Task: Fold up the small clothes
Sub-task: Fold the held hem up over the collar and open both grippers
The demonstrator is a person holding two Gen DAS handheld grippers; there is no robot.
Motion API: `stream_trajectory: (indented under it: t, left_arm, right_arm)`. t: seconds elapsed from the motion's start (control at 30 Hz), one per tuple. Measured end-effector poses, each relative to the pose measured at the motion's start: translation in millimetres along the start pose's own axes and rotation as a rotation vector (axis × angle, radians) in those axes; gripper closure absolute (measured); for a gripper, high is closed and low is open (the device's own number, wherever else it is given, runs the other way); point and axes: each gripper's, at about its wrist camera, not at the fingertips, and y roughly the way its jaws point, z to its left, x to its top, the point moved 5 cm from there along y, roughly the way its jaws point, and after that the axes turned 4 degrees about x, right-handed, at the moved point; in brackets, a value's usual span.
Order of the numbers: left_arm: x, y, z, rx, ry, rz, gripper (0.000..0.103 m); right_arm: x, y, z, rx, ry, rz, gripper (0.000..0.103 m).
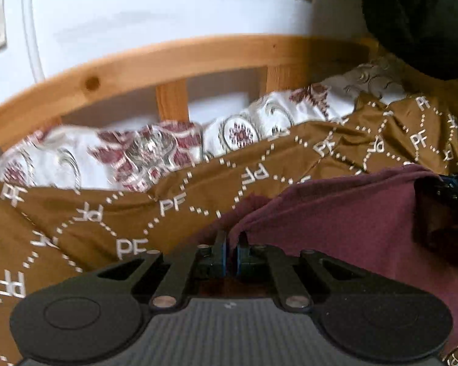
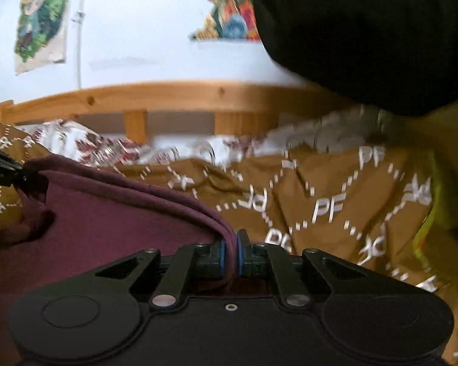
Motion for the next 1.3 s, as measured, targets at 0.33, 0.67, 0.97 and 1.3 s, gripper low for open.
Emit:
stream_trajectory:
  t: [0.33,0.67,0.97,1.3]
  left_arm:
    - [-22.1,-21.7,50.2,0.007,-0.272,-0.087,0.005]
    - [-70.8,-58.9,14.2,-0.021,-0.08,-0.09,0.001]
    - [-96.2,-33.4,-18.9,0.136,0.189,-0.009,0.006]
    - [-80.8,-37.2,6.3,0.147,-0.018,-0.105,0.096]
  right_arm:
    - [-19.7,-30.9,-23.7,0.006,0.164,-0.1,0.016]
    - [-47.8,-49.7,19.1,0.0,0.005,-0.064,0.008]
    - [-70.7,-24.5,75.5,-0.044,-0.336,-0.025,0.02]
    - [-61.7,-34.3,32.3,-0.054,-0.101,-0.101,0.093]
